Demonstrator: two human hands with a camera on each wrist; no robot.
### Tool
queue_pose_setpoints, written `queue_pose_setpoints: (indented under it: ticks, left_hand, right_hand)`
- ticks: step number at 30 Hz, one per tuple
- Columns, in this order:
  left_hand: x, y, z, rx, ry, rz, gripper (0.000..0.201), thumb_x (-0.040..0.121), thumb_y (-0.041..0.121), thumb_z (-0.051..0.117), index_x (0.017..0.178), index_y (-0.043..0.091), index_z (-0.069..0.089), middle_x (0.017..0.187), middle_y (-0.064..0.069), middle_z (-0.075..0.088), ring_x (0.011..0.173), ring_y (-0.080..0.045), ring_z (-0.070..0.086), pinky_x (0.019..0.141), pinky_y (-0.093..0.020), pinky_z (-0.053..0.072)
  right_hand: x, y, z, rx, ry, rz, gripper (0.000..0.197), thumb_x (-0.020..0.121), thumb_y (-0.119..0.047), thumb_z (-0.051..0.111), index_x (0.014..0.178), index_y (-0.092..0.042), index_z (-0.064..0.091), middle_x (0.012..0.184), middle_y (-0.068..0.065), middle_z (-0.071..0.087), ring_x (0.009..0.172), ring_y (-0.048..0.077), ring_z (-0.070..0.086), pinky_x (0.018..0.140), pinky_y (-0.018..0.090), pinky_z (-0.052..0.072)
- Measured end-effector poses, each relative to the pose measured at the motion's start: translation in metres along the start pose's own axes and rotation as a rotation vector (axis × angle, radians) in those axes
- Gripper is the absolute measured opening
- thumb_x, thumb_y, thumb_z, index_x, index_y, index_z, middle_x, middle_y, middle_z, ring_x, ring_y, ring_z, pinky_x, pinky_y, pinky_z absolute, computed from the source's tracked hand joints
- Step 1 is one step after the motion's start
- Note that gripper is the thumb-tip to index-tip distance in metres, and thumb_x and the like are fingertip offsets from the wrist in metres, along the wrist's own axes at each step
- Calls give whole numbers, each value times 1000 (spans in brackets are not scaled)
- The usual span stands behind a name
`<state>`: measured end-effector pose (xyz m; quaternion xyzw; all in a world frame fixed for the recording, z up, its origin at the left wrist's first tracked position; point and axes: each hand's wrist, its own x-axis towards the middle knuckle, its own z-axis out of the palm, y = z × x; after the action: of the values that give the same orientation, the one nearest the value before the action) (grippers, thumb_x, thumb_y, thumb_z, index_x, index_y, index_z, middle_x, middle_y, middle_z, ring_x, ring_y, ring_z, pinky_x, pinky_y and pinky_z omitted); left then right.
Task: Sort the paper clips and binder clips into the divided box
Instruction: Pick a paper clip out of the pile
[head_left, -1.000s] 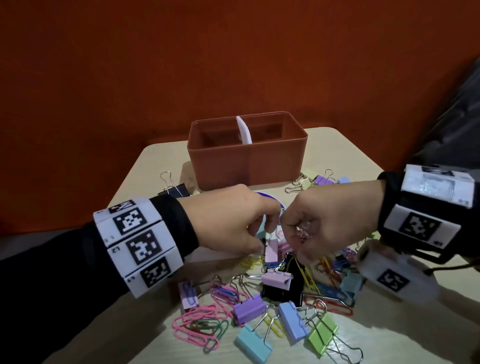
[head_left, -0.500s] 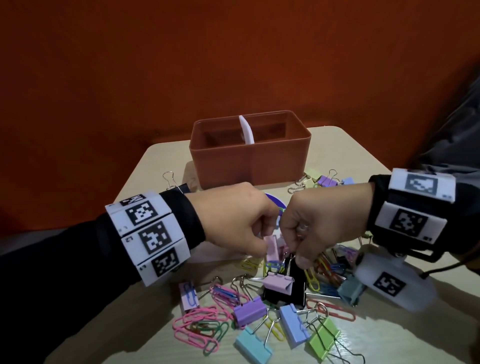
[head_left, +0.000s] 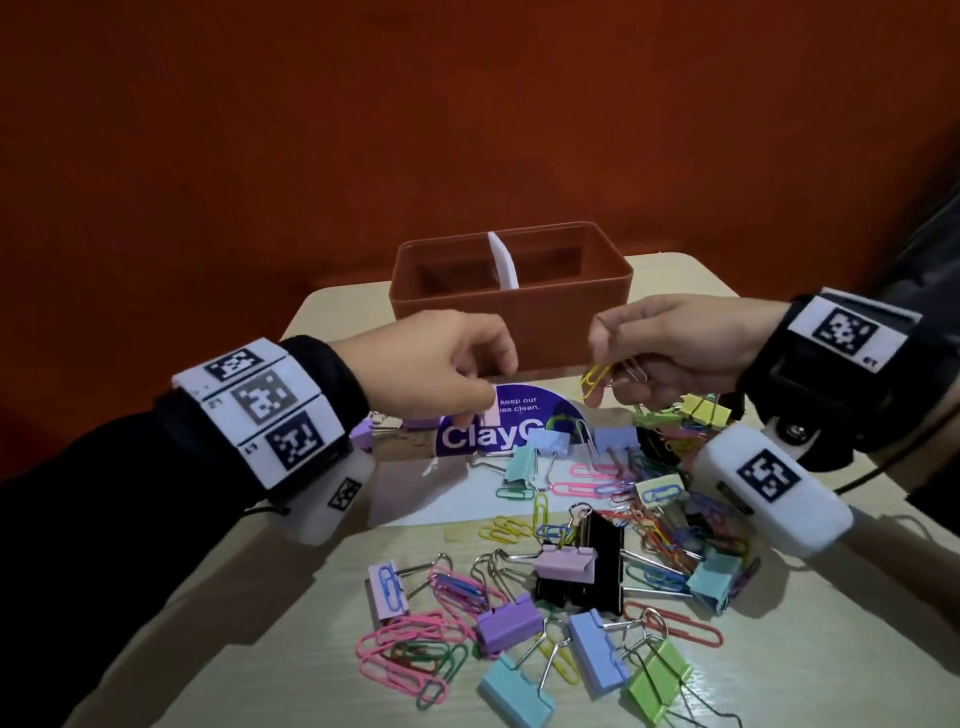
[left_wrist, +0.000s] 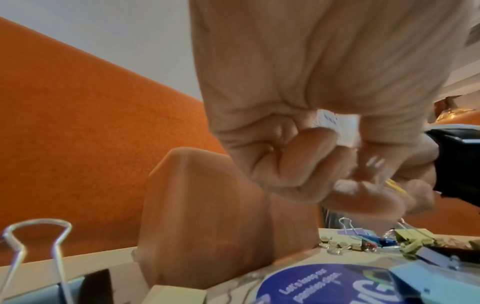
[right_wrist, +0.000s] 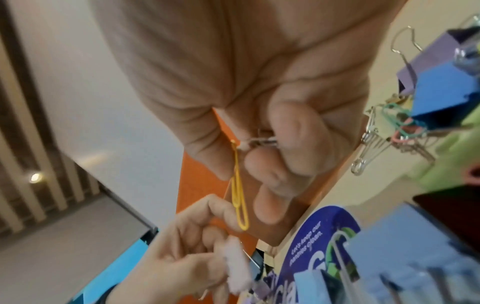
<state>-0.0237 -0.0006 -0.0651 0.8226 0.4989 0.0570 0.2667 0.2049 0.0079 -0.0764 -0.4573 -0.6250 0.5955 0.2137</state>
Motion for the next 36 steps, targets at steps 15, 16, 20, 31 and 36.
queue_pose_setpoints:
  ticks: [15,16,20,31,36]
  left_hand:
    - [-4,13,21,427,-175,198,54,74,32,74,123,47,53,112,11,50,85,-1,47,81,-26,44]
    - [-2,12,25,436,-170,212,52,74,32,74,121,45,55,109,11,52,81,-1,47,78,-25,44]
    - [4,10,28,429,-109,221,38,73,28,73,108,34,61,86,12,52,71,-7,51,66,-24,43]
    - [-8,-14,-7,287,46,43,26,82,7,63,96,29,63,81,13,66,71,3,59,61,-13,45]
    - [-25,-22,-11,283,60,-3,24,84,9,64,90,31,63,81,13,64,70,1,59,65,-25,53]
  right_hand:
    - [10,11,-2,-37,-62,14,42,75,20,28,85,-3,61,70,9,52,46,11,40,35,15,26]
    - [10,12,-1,-25,-73,21,35,70,16,34,82,-4,60,69,8,53,45,12,40,36,15,25]
    - [13,15,4,-21,-120,47,36,53,2,37,80,-4,60,62,3,51,42,11,39,36,14,24]
    - [11,19,6,19,-156,20,19,59,-3,37,62,-2,56,53,12,45,39,12,35,37,16,25]
    - [10,16,11,-57,-114,52,20,81,-6,42,70,-4,59,52,0,35,42,10,28,40,18,17]
